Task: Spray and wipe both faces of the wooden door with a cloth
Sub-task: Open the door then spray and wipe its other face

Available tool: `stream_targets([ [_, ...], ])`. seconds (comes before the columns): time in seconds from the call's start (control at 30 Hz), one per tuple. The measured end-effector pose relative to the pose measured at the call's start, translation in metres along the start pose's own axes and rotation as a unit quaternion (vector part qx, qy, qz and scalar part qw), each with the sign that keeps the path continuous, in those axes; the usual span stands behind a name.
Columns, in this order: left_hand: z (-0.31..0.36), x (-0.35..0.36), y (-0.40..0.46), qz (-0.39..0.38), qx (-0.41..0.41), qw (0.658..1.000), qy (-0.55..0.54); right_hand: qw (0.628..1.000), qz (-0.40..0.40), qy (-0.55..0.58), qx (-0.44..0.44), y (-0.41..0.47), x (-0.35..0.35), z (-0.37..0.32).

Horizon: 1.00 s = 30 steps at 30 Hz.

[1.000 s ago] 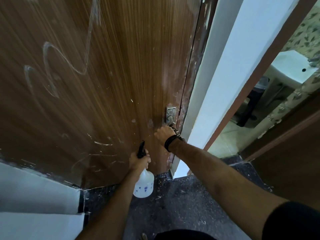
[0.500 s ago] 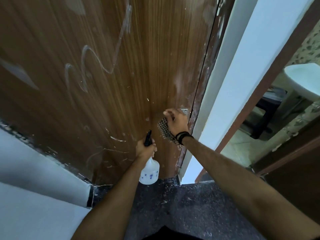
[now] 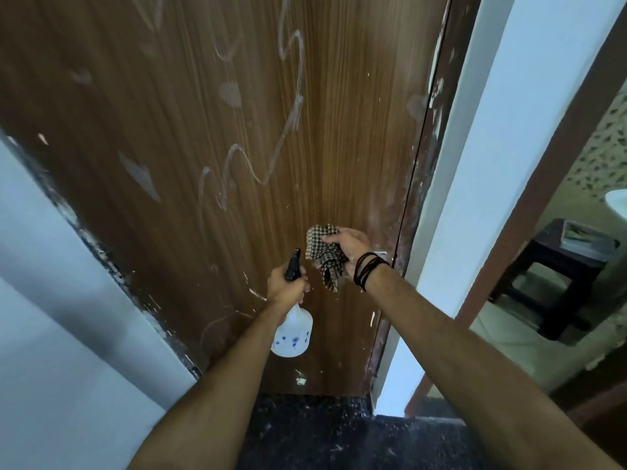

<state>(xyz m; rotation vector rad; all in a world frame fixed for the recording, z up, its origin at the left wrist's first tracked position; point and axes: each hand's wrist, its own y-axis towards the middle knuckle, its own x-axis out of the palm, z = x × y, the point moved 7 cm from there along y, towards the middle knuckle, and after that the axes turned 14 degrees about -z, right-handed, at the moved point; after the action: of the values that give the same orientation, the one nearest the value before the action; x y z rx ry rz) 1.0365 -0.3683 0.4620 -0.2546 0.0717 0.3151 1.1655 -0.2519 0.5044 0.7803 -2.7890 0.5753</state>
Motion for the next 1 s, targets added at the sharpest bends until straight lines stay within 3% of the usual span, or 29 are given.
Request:
stream_targets([
  [0.1,0.034,-0.015,-0.013,0.035,0.024,0.999,0.019,0.977,0.018,-0.162,-0.141,-0.008,0.019,-0.047],
  [0.2,0.068,-0.033,-0.031,0.077,0.055,0.995,0.015,0.895,0.026,-0.330,-0.300,-0.022,0.048,-0.089],
  [0.33,0.113,-0.066,-0.057,0.121,0.082,0.989,0.018,0.798,0.051,-0.369,-0.474,-0.046,0.090,-0.125],
  [0.53,0.181,-0.123,-0.068,0.144,0.133,0.980,0.027,0.724,0.053,-0.379,-0.573,-0.076,0.163,-0.190],
  [1.0,0.372,-0.306,-0.090,0.198,0.280,0.937,0.069,0.647,0.170,-0.323,-0.670,-0.107,0.349,-0.331],
])
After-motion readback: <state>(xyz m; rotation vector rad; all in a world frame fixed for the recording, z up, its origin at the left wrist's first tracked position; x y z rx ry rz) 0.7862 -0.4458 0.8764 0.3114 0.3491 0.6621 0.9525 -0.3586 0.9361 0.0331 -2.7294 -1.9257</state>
